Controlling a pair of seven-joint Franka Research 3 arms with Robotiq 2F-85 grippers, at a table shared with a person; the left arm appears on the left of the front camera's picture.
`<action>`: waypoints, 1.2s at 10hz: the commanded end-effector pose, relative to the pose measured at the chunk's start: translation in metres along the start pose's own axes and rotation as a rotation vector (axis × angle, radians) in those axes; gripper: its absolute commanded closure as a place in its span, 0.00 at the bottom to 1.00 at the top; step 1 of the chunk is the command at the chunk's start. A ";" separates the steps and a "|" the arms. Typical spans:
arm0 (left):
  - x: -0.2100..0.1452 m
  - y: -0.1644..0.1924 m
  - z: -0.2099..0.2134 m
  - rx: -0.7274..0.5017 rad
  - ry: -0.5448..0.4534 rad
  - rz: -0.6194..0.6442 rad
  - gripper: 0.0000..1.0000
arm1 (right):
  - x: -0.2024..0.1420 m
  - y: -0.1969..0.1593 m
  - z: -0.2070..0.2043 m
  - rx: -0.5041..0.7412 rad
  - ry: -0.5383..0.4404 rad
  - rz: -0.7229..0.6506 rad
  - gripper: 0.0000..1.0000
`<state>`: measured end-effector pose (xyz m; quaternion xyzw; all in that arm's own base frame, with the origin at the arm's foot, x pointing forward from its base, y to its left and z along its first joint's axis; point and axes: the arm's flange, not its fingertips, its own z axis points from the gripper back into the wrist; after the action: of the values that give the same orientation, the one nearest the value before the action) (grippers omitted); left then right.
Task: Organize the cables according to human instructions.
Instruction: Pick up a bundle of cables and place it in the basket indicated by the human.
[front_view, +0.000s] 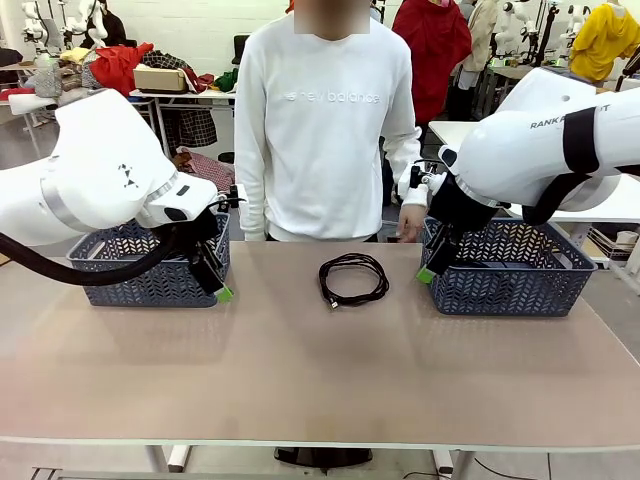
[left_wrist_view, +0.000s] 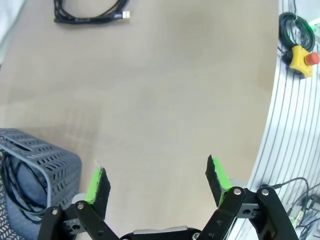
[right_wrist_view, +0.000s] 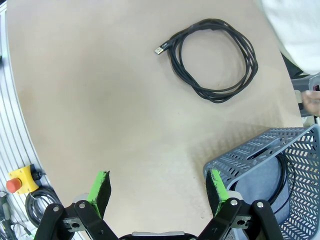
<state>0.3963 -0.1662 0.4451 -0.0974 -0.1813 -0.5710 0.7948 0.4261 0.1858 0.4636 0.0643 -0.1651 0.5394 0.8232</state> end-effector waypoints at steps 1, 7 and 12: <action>-0.001 0.003 0.002 -0.007 0.004 -0.002 0.00 | 0.001 0.000 0.001 -0.003 -0.001 -0.002 0.00; -0.001 0.003 0.002 -0.007 0.004 -0.002 0.00 | 0.001 0.000 0.001 -0.003 -0.001 -0.002 0.00; -0.001 0.003 0.002 -0.007 0.004 -0.002 0.00 | 0.001 0.000 0.001 -0.003 -0.001 -0.002 0.00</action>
<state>0.3964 -0.1662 0.4454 -0.0974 -0.1813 -0.5722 0.7938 0.4261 0.1858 0.4636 0.0643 -0.1651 0.5394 0.8232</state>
